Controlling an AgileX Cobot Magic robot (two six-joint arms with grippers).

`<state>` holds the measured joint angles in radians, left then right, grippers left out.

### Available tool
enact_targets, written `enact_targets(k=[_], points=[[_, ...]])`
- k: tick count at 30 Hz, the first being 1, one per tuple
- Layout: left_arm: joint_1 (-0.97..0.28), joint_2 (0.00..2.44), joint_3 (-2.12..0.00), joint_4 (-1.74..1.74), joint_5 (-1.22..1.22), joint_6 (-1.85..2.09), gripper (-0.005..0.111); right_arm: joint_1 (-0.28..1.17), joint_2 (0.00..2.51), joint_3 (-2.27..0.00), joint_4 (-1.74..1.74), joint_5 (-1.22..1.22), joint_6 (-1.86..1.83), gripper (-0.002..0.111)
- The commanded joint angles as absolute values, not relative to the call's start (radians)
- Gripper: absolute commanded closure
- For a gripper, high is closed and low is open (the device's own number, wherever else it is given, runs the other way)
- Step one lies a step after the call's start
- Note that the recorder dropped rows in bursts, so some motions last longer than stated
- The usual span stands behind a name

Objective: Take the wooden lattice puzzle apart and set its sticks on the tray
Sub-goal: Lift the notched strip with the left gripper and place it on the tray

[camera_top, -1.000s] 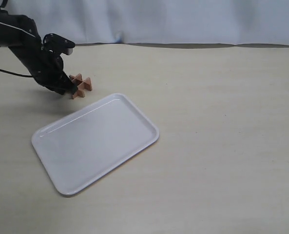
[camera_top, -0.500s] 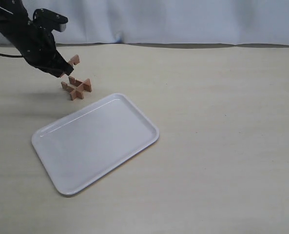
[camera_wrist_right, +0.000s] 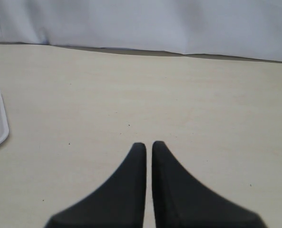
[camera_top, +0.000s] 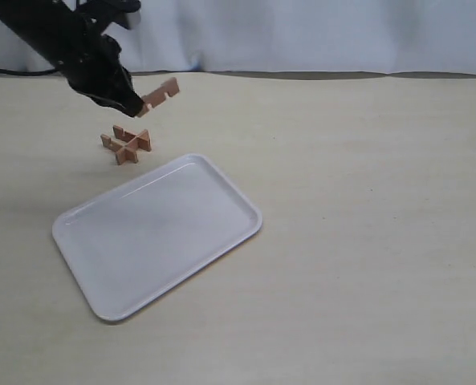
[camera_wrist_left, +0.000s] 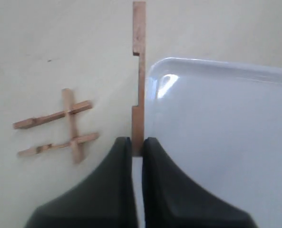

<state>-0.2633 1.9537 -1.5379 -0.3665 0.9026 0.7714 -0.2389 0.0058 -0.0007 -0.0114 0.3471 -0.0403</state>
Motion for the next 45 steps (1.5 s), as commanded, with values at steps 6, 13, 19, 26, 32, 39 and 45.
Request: enact_targets(k=[6, 13, 19, 26, 32, 39, 45], points=[[-0.489, 1.946, -1.536, -0.367, 0.941, 0.792, 0.107, -0.243, 0.000, 0.000, -0.012, 0.345, -0.038, 0.104], [-0.525, 1.962, -1.536, -0.379, 0.951, 0.792, 0.107, -0.243, 0.000, 0.000, -0.012, 0.345, -0.038, 0.104], [-0.523, 1.997, -1.536, -0.381, 1.006, 0.792, 0.107, -0.243, 0.000, 0.000, -0.012, 0.345, -0.038, 0.104], [-0.523, 2.014, -1.536, -0.378, 0.997, 0.788, 0.096, -0.243, 0.000, 0.000, -0.012, 0.345, -0.038, 0.104], [-0.523, 2.014, -1.536, -0.374, 0.975, 0.750, 0.063, -0.243, 0.000, 0.000, -0.012, 0.345, -0.038, 0.104], [-0.523, 1.975, -1.565, -0.261, 1.001, 0.722, 0.057, -0.243, 0.000, 0.000, -0.012, 0.345, -0.038, 0.104], [-0.523, 1.889, -1.645, 0.011, 0.936, 0.530, 0.057, -0.243, 0.000, 0.000, -0.012, 0.345, -0.038, 0.104]])
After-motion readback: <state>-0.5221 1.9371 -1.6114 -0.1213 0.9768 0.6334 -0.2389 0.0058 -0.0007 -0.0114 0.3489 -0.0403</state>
